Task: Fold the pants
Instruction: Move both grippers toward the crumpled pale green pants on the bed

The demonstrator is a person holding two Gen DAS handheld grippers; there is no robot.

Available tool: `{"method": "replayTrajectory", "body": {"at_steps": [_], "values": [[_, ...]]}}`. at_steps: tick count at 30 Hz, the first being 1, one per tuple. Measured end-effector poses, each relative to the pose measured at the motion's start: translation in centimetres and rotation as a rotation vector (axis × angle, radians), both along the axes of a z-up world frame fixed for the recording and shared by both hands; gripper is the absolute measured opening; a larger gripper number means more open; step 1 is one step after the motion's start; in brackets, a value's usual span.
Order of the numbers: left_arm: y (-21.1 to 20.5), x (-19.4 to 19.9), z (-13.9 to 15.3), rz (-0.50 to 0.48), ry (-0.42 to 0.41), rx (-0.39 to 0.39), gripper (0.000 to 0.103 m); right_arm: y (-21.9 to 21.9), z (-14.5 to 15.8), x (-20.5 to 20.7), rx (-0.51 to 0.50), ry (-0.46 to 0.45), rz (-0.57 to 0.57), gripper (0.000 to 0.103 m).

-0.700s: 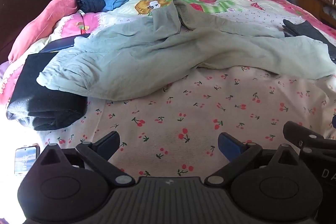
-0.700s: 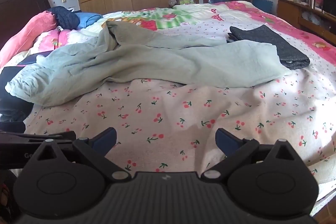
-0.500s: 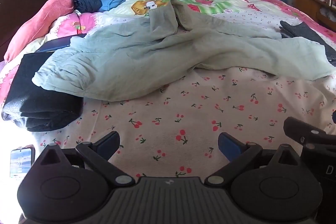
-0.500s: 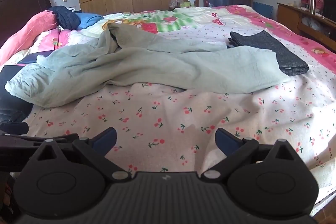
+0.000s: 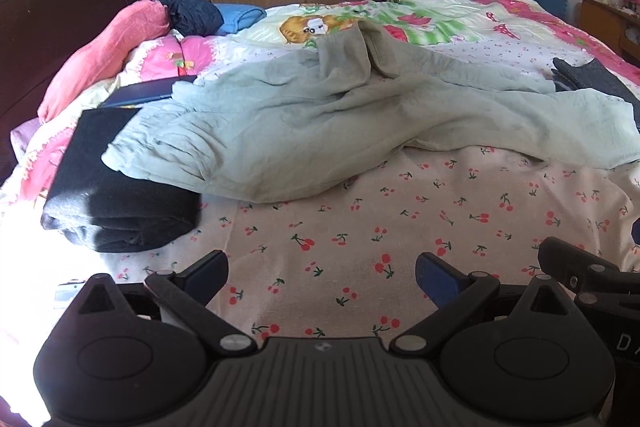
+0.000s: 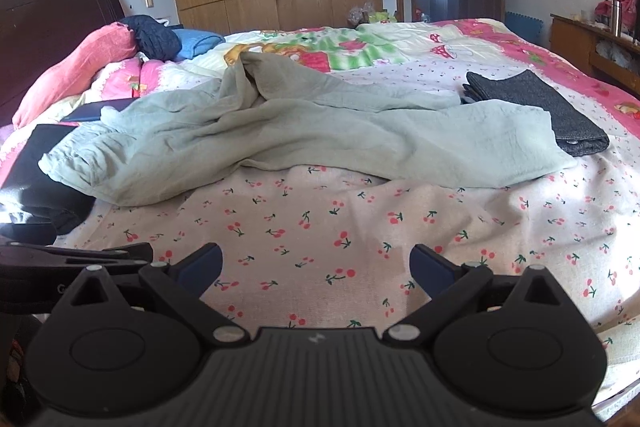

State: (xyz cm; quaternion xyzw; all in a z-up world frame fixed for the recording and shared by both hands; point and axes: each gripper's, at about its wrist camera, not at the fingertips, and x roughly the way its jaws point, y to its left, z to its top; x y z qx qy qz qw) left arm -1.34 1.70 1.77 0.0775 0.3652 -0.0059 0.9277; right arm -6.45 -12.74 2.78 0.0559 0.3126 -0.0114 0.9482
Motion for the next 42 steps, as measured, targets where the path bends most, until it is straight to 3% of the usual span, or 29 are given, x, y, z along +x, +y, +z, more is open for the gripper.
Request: {"method": "replayTrajectory", "body": {"at_steps": [6, 8, 13, 17, 20, 22, 27, 34, 42], "values": [[-0.1, -1.0, 2.7, 0.031, -0.071, 0.004, 0.103, -0.6, 1.3, -1.0, 0.062, -0.054, 0.046, 0.100], [-0.8, -1.4, 3.4, 0.031, -0.104, 0.038, 0.103, -1.0, 1.6, -1.5, 0.074, -0.077, 0.047, 0.100], [-2.2, -1.6, 4.7, 0.082, -0.056, 0.046, 0.103, -2.8, 1.9, -2.1, 0.161, -0.092, 0.005, 0.099], [-4.2, -1.2, 4.7, 0.020, -0.086, 0.014, 0.103, -4.6, 2.7, -2.6, 0.140, -0.105, -0.064, 0.099], [-6.2, -0.5, 4.0, -0.076, -0.099, 0.101, 0.103, -5.0, 2.9, -2.4, 0.088, -0.090, -0.108, 0.099], [-6.5, 0.2, 3.5, -0.116, -0.097, 0.085, 0.103, -5.0, 2.7, -2.2, 0.067, -0.068, -0.144, 0.099], [-3.8, 2.2, 2.1, -0.114, -0.048, 0.000, 0.103, -2.7, 2.5, -0.2, 0.006, 0.003, -0.122, 0.099], [3.8, 3.8, 0.5, 0.066, -0.032, -0.109, 0.103, 4.1, 2.5, 3.1, -0.076, 0.013, 0.037, 0.099], [7.1, 4.9, -0.7, 0.139, -0.072, 0.001, 0.103, 8.1, 1.0, 6.4, -0.078, 0.053, 0.135, 0.099]]}}
